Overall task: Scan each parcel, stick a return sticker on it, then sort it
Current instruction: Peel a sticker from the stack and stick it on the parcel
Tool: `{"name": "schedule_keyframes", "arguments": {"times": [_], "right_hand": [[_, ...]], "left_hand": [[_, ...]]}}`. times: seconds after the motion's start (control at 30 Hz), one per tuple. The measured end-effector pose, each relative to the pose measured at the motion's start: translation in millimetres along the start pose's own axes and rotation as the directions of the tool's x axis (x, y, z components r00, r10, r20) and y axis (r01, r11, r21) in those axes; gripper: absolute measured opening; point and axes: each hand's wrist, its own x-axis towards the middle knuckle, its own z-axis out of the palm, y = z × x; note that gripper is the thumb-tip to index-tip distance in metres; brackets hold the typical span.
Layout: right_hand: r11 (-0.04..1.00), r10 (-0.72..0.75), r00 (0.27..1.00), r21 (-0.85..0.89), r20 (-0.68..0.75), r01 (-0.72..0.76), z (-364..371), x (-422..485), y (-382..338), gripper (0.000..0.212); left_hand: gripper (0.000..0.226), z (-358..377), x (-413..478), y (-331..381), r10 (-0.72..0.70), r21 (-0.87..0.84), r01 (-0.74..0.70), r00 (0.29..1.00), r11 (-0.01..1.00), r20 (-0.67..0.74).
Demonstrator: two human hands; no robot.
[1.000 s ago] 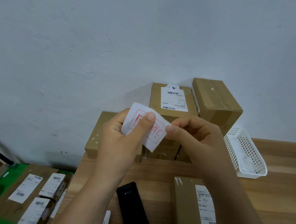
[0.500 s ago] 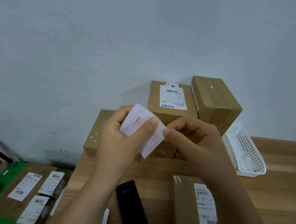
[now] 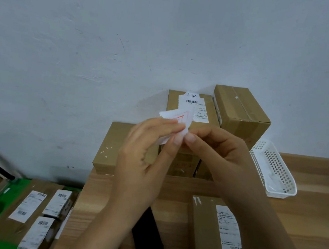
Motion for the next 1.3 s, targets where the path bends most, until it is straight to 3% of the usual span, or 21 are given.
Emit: {"name": "schedule_keyframes", "arguments": {"times": [0.17,0.43,0.9,1.3], "right_hand": [[0.999,0.049,0.999,0.006,-0.012,-0.048,5.3,1.9,1.0,0.023],[0.998,0.062,0.997,0.008,-0.037,-0.062,7.2,2.3,4.3,0.019],[0.999,0.043,0.999,-0.013,0.005,-0.043,4.8,-3.6,4.8,0.011],[0.999,0.036,0.999,-0.017,-0.040,-0.036,5.8,-6.7,3.5,0.012]], "left_hand": [[0.015,0.3,1.0,-1.1,-0.150,-0.212,0.147,0.989,0.966,0.004],[0.017,-0.3,0.4,3.2,-0.190,-0.203,0.188,0.982,0.961,0.010],[0.016,-2.1,-6.2,6.0,-0.173,-0.202,0.174,0.985,0.964,0.021],[0.013,-8.9,-7.6,6.0,-0.047,-0.109,0.051,0.998,0.993,0.041]]}}
